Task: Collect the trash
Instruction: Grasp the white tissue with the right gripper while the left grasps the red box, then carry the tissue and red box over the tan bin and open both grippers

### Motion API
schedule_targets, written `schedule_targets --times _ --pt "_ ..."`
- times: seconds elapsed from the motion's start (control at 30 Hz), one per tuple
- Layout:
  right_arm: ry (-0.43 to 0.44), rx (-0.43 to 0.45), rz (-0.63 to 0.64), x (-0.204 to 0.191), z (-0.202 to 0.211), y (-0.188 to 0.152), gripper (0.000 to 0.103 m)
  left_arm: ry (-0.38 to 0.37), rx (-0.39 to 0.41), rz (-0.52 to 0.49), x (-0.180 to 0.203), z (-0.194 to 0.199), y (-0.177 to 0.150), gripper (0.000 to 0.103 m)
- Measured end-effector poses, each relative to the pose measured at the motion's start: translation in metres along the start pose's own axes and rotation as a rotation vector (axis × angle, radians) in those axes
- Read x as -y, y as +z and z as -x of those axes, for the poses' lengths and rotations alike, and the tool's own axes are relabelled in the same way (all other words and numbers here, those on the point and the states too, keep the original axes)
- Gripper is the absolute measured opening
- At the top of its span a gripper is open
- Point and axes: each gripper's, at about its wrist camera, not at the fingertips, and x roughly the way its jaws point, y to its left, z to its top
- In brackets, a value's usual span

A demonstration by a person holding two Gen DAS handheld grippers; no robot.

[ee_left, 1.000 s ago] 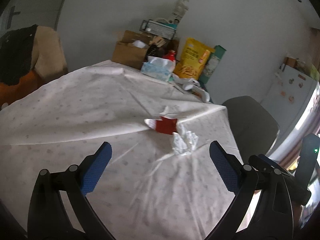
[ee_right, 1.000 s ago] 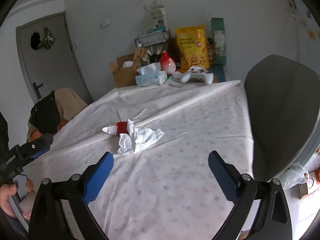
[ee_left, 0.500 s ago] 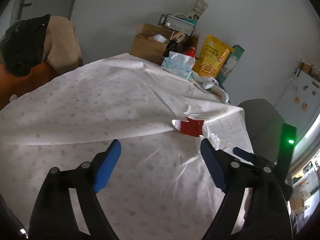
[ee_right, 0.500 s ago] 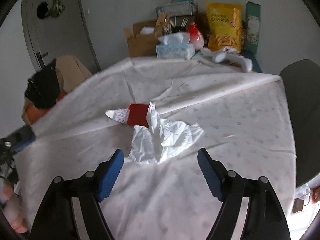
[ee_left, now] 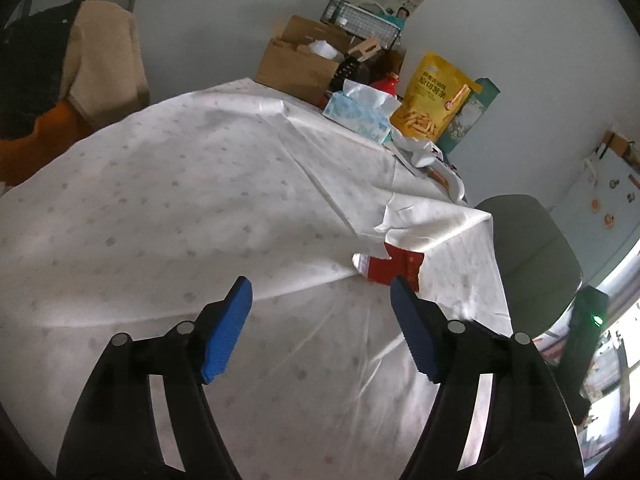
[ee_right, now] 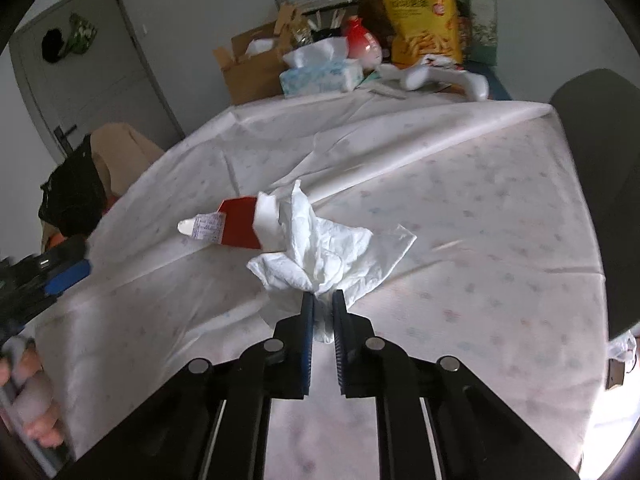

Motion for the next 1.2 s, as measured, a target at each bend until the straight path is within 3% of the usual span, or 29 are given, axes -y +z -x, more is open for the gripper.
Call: schedule_targets --times 0.5,0.67,0.77,0.93,1.2 --pt "-0.022 0.074 -0.073 0.046 0.067 -0.009 0.011 -0.111 -0.175 0.001 0.034 -0.089 0.037 0.067" --pt "-0.036 0.083 -0.103 0.059 0.080 -0.015 0.011 -0.065 -0.209 0.003 0.042 -0.112 0.034 0.052" --pt "-0.048 0.086 -0.105 0.065 0.086 -0.020 0.011 -0.032 -0.233 0.020 0.042 -0.125 0.031 0.034" --pt "-0.055 0.102 -0.131 0.078 0.096 -0.027 0.011 -0.034 -0.216 0.031 0.044 -0.119 0.025 0.033" --pt "-0.025 0.134 -0.180 0.091 0.110 -0.042 0.011 -0.074 -0.137 0.019 0.057 -0.071 0.014 0.033"
